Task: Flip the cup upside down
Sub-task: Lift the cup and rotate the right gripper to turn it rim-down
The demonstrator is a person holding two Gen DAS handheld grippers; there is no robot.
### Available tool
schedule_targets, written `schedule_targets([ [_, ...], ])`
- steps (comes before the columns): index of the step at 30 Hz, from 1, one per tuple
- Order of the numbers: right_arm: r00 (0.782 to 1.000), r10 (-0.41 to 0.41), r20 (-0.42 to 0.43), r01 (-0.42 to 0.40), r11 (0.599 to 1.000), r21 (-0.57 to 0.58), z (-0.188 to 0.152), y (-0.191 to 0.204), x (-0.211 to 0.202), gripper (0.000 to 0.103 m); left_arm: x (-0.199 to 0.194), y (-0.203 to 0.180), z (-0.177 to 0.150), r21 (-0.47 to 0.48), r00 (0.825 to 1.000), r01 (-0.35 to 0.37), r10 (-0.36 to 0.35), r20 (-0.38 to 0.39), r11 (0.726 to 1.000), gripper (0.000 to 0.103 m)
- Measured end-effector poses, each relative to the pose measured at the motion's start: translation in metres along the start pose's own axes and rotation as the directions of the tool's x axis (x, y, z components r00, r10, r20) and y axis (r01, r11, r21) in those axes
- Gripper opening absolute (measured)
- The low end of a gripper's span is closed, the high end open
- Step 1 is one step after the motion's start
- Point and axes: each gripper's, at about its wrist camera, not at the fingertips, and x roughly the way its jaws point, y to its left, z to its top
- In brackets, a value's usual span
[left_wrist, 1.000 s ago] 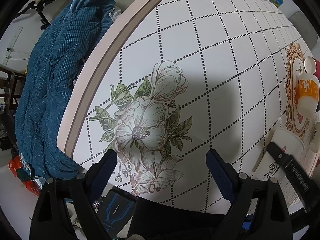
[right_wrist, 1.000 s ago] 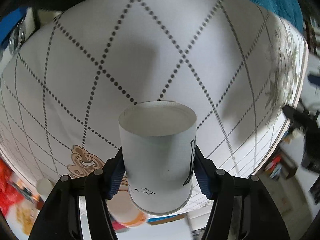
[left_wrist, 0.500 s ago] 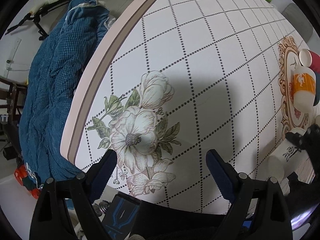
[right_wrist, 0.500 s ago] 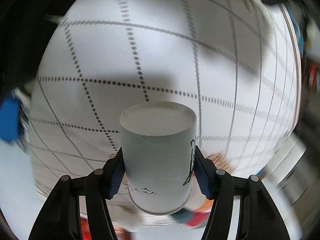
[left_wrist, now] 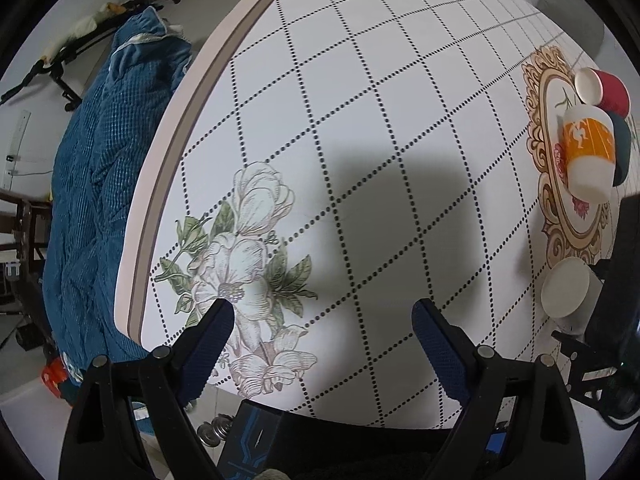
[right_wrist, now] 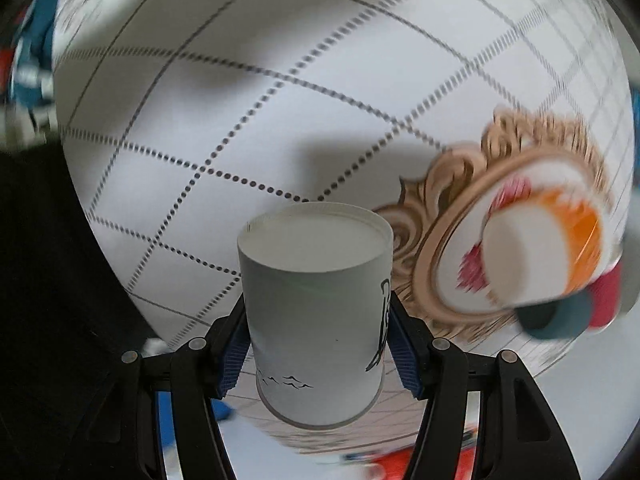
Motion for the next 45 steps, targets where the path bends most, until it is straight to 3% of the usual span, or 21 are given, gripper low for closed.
schedule_targets([
  [5, 0.987, 0.163, 0.001, -0.16, 0.969, 0.191, -0.006, -0.025, 0.01, 0.065, 0.0, -0.006, 0.001, 0.017, 1.0, 0.0, 0.0, -0.003, 1.0, 0.091],
  [9, 0.961, 0.274, 0.021, -0.266, 0.909, 0.321, -0.013, -0.049, 0.021, 0.064, 0.0, -0.012, 0.001, 0.027, 1.0, -0.001, 0.001, -0.005, 1.0, 0.091],
  [19, 0.908, 0.414, 0.062, -0.392, 0.788, 0.475, -0.039, -0.084, 0.049, 0.066, -0.001, -0.025, 0.002, 0.046, 1.0, -0.008, 0.008, -0.003, 0.999, 0.091],
  [22, 0.903, 0.425, 0.065, -0.401, 0.776, 0.487, -0.038, -0.087, 0.053, 0.067, -0.001, -0.028, 0.002, 0.053, 1.0, -0.01, 0.01, -0.002, 0.999, 0.091],
  [25, 0.907, 0.414, 0.08, -0.397, 0.773, 0.495, -0.044, -0.09, 0.057, 0.079, -0.002, -0.031, 0.001, 0.057, 1.0, -0.011, 0.011, -0.003, 0.998, 0.091],
  [30, 0.912, 0.393, 0.119, -0.394, 0.756, 0.523, -0.044, -0.107, 0.049, 0.079, -0.004, -0.036, -0.002, 0.067, 1.0, -0.014, 0.014, 0.0, 0.998, 0.091],
  [32, 0.916, 0.38, 0.126, -0.386, 0.756, 0.529, -0.045, -0.11, 0.04, 0.076, -0.005, -0.038, -0.004, 0.07, 1.0, -0.016, 0.016, 0.003, 0.997, 0.091],
  [35, 0.92, 0.364, 0.146, -0.383, 0.756, 0.531, -0.047, -0.113, 0.03, 0.062, -0.008, -0.039, -0.005, 0.072, 1.0, -0.017, 0.017, 0.007, 0.997, 0.091],
  [40, 0.922, 0.33, 0.202, -0.386, 0.744, 0.545, -0.057, -0.12, 0.015, 0.061, -0.01, -0.042, -0.009, 0.076, 1.0, -0.021, 0.021, 0.011, 0.997, 0.091],
  [45, 0.906, 0.275, 0.323, -0.42, 0.69, 0.589, -0.084, -0.129, -0.009, 0.061, -0.014, -0.048, -0.01, 0.087, 1.0, -0.023, 0.022, 0.015, 0.996, 0.091],
])
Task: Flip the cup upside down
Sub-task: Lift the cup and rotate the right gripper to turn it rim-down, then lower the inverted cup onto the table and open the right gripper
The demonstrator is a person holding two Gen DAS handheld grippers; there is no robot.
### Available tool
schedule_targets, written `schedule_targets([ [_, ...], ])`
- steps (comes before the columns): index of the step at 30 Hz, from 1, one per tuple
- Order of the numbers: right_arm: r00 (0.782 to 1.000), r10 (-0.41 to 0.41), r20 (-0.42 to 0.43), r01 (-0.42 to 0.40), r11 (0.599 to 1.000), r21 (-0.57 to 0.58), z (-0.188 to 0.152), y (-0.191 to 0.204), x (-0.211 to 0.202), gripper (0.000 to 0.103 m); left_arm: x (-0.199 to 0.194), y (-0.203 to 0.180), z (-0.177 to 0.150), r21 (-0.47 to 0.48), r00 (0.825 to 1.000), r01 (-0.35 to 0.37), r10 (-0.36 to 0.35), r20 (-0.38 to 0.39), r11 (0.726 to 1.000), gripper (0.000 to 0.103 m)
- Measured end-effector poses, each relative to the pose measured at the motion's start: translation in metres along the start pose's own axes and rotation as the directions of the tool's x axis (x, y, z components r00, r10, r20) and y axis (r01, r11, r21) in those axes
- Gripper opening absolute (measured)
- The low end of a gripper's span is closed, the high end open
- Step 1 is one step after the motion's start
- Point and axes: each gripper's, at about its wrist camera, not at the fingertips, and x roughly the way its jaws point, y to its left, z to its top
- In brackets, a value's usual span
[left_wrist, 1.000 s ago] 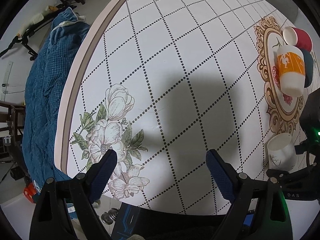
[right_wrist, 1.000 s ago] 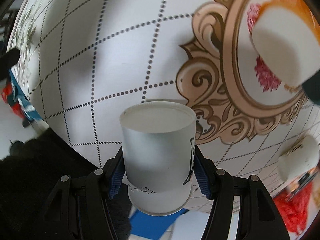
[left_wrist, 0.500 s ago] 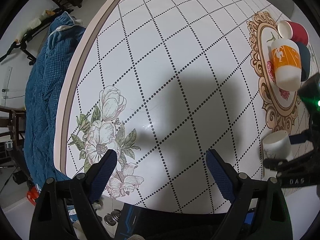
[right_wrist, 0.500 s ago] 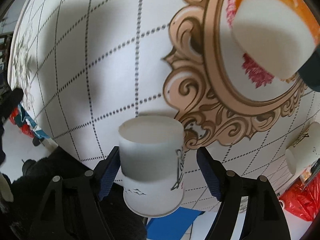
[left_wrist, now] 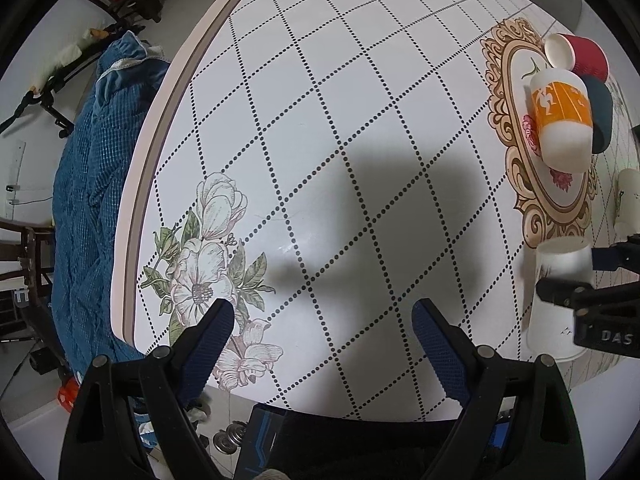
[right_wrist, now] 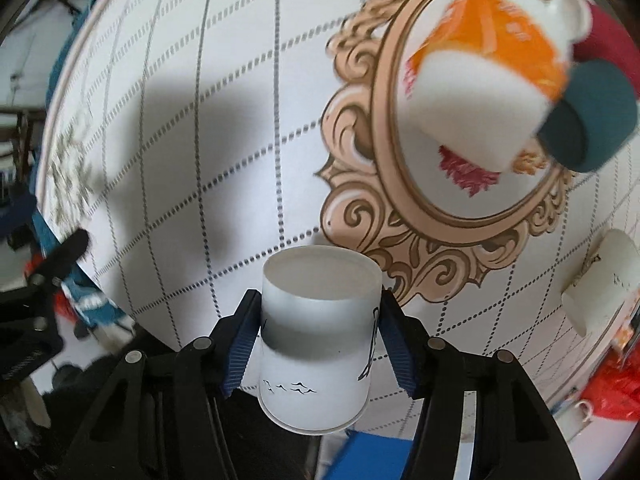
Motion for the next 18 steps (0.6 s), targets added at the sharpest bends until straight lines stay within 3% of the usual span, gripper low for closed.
schedule_targets([
  [3, 0.993, 0.004, 0.118, -0.009, 0.999, 0.039, -0.012, -0.011, -0.022, 0.061, -0.001, -0.005, 0.001, 0.005, 1.0, 0.0, 0.0, 0.002, 1.0, 0.091],
  [5, 0.975, -0.008, 0.223, -0.009, 0.997, 0.074, -0.02, -0.018, -0.036, 0.061, -0.002, -0.009, 0.002, 0.01, 1.0, -0.002, 0.002, 0.005, 1.0, 0.091],
  [8, 0.918, -0.038, 0.395, -0.008, 0.993, 0.114, -0.036, -0.022, -0.053, 0.061, -0.003, -0.019, 0.003, 0.02, 1.0, -0.007, 0.006, 0.012, 1.0, 0.091],
  [13, 0.805, -0.112, 0.583, 0.014, 0.985, 0.17, -0.059, -0.015, -0.053, 0.061, -0.003, -0.032, 0.003, 0.043, 1.0, -0.025, 0.024, 0.018, 0.999, 0.091],
  [18, 0.755, -0.11, 0.646, -0.004, 0.985, 0.172, -0.078, -0.001, -0.028, 0.061, -0.004, -0.042, -0.004, 0.056, 0.999, -0.042, 0.041, 0.022, 0.998, 0.091],
])
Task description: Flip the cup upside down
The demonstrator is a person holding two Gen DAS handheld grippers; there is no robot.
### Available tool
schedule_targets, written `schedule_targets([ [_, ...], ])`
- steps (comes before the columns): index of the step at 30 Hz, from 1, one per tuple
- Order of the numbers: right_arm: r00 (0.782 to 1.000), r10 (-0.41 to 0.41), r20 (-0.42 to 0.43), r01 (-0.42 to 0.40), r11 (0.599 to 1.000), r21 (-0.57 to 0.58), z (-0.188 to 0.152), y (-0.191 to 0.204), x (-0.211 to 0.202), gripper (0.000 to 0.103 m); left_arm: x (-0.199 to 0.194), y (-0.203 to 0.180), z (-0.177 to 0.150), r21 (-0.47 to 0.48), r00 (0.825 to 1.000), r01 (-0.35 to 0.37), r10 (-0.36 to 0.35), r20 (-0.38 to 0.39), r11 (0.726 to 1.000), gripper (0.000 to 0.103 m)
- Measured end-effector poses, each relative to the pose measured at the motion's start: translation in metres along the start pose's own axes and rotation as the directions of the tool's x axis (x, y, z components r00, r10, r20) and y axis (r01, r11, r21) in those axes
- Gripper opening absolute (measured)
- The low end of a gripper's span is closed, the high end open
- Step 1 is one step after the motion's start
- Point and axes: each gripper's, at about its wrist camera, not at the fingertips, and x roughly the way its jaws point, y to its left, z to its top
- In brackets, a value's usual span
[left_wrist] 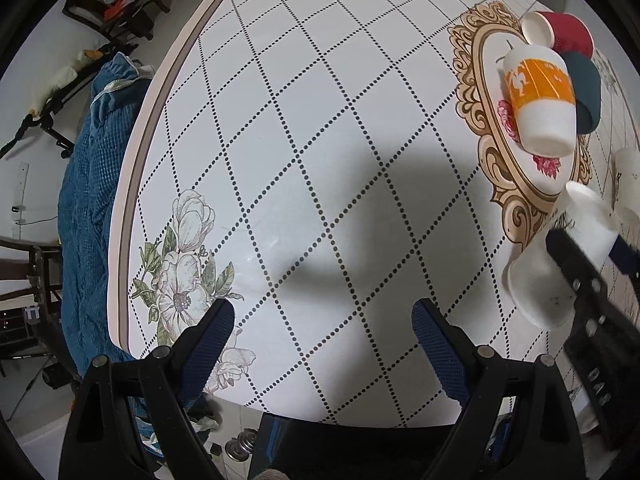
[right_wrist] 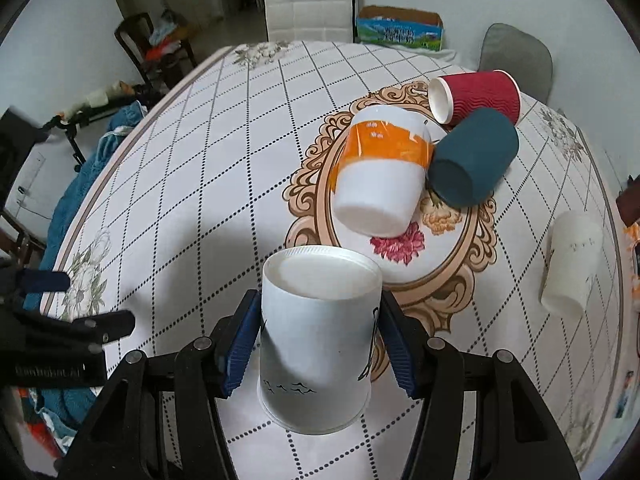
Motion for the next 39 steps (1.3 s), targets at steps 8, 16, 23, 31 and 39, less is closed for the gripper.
schedule_targets([
  [8, 0.998, 0.026, 0.049, -0.023, 0.997, -0.067, -0.033, 0.003, -0.012, 0.061, -0.003, -0.007, -0.009, -0.006, 1.0, -0.016, 0.016, 0.0, 1.0, 0.091],
  [16, 0.999, 0.04, 0.02, -0.038, 0.995, -0.094, -0.051, 0.001, -0.016, 0.062, -0.009, -0.016, -0.018, -0.033, 0.999, -0.03, 0.03, 0.01, 0.999, 0.091],
  [23, 0.998, 0.058, -0.019, -0.058, 0.998, -0.032, -0.054, -0.012, -0.035, 0.087, -0.033, -0.02, -0.03, -0.076, 0.998, -0.007, 0.012, 0.067, 0.997, 0.091],
  [31, 0.998, -0.041, -0.041, 0.044, 0.995, 0.085, -0.055, -0.032, -0.103, 0.096, -0.086, -0.017, -0.057, -0.073, 0.984, 0.038, -0.025, 0.176, 0.997, 0.102],
  [39, 0.989, -0.151, -0.004, 0.149, 0.973, 0.174, -0.071, -0.038, -0.175, 0.098, -0.141, -0.016, -0.094, -0.012, 0.954, 0.082, -0.075, 0.29, 0.997, 0.102],
])
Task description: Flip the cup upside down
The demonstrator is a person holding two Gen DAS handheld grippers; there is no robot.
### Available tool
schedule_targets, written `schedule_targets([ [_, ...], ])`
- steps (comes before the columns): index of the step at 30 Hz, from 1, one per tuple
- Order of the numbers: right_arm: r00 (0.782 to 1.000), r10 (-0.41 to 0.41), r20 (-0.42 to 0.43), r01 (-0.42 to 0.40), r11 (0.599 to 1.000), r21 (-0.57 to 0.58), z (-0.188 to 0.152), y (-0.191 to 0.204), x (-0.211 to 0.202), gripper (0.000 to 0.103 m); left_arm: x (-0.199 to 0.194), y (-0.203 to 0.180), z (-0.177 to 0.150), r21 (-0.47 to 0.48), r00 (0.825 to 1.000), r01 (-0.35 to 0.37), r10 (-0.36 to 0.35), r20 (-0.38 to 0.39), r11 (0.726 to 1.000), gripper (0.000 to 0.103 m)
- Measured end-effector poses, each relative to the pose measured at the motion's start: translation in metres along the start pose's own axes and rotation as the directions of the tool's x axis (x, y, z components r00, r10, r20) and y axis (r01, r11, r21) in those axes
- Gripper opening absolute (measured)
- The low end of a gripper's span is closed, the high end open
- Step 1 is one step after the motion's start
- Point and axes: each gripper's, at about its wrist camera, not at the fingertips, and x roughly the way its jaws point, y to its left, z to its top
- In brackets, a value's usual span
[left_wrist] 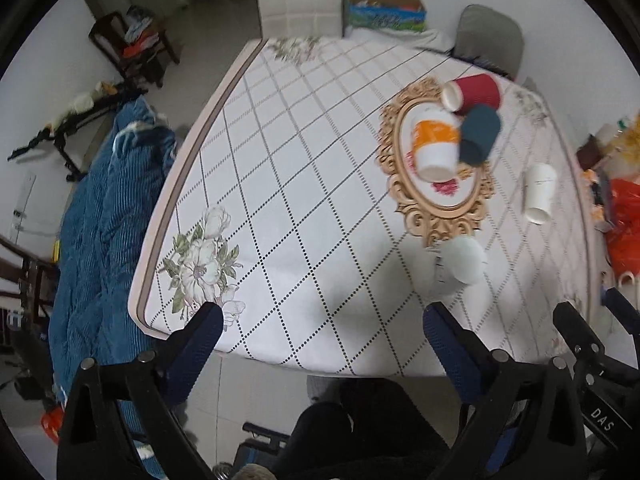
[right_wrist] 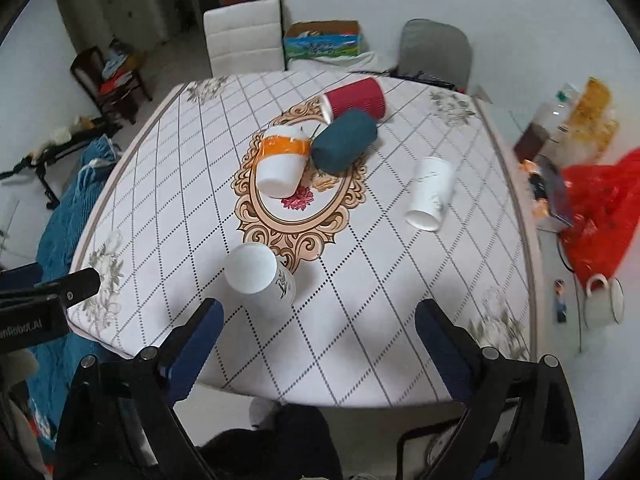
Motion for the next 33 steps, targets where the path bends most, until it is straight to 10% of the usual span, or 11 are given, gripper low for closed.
schedule_targets([
  [19, 0.973, -0.077, 0.216, 0.06, 0.995, 0.085, -0.064, 0.001, -0.22, 0.099, -0.183, -0.002, -0.071, 0.127, 0.963, 0.047, -0.079, 0.259, 0.991, 0.102],
  [33, 0.952, -0.034, 0.305, 0.029, 0.999, 0.022, -0.082, -0.018, -0.312, 0.099, -0.242, -0.009, -0.104, 0.056, 0.943, 0.057, -0.072, 0.325, 0.997, 0.102],
])
